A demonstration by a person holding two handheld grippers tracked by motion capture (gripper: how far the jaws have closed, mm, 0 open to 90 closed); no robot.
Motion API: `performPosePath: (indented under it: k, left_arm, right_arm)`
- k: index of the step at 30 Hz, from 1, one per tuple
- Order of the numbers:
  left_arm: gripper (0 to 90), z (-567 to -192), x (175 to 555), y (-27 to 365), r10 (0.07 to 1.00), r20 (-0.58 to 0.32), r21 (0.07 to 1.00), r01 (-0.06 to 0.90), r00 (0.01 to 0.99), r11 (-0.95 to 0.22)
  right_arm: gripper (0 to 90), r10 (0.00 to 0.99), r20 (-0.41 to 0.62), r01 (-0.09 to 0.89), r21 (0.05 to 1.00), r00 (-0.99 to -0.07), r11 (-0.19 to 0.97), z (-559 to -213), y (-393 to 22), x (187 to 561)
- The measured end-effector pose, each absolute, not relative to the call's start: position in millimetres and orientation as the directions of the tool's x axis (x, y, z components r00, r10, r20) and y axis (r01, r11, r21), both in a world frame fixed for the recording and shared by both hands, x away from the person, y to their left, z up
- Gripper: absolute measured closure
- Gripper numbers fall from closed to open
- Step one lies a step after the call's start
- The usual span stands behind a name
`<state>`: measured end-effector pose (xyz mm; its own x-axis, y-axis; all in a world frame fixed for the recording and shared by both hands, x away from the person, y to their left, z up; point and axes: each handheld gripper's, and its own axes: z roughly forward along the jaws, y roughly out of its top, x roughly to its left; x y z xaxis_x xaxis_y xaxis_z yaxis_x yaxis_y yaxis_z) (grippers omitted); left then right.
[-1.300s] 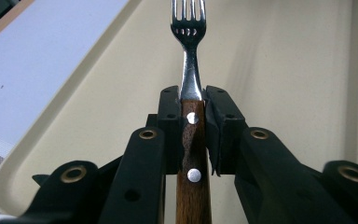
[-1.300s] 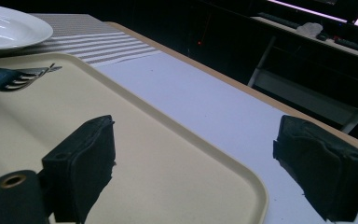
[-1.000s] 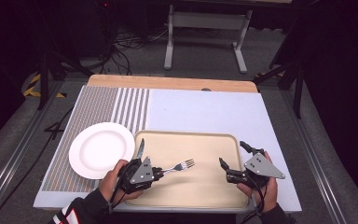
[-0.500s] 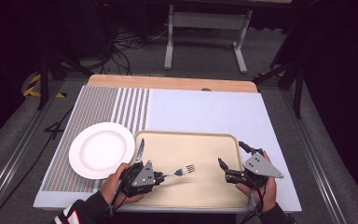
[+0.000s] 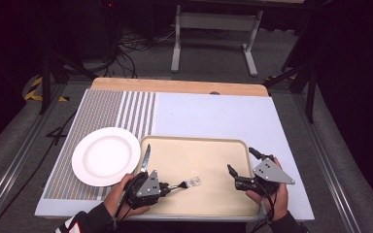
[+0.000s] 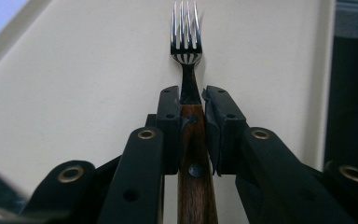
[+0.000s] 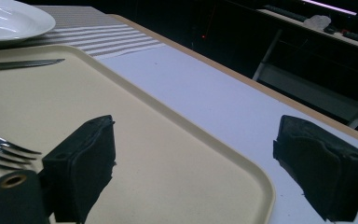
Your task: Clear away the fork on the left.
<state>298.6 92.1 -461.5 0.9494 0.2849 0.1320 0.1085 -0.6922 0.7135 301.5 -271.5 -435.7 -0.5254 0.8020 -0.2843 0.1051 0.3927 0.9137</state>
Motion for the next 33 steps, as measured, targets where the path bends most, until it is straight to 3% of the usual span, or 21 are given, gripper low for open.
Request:
performPosePath:
  k: [8, 10, 13, 17, 20, 33]
  left_arm:
    - [77.1, -457, 296, 95, 0.261, 0.09, 0.746, 0.109, 0.961, -0.657]
    - [81.5, -457, 297, 94, 0.258, 0.082, 0.75, 0.111, 0.963, -0.652]
    - [81.3, -458, 300, 89, 0.251, 0.092, 0.745, 0.1, 0.964, -0.66]
    - [90.0, -449, 302, 90, 0.211, 0.124, 0.751, 0.047, 0.97, -0.658]
    - [90.0, -442, 303, 92, 0.186, 0.15, 0.752, 0.01, 0.971, -0.659]
    - [90.0, -463, 305, 45, -0.019, 0.177, 0.587, -0.121, 0.984, -0.8]
  right_arm:
    - [13.1, 0.806, -0.279, 0.102, 0.918, -0.521, 0.384, -435, -274, 301]
    - [13.1, 0.808, -0.28, 0.098, 0.919, -0.519, 0.381, -433, -274, 301]
    - [13.1, 0.809, -0.281, 0.098, 0.919, -0.516, 0.382, -434, -274, 302]
    - [13.1, 0.807, -0.286, 0.092, 0.918, -0.517, 0.385, -433, -274, 300]
    - [13.1, 0.808, -0.284, 0.092, 0.92, -0.516, 0.381, -432, -274, 301]
    - [13.2, 0.807, -0.26, 0.115, 0.921, -0.53, 0.372, -432, -270, 302]
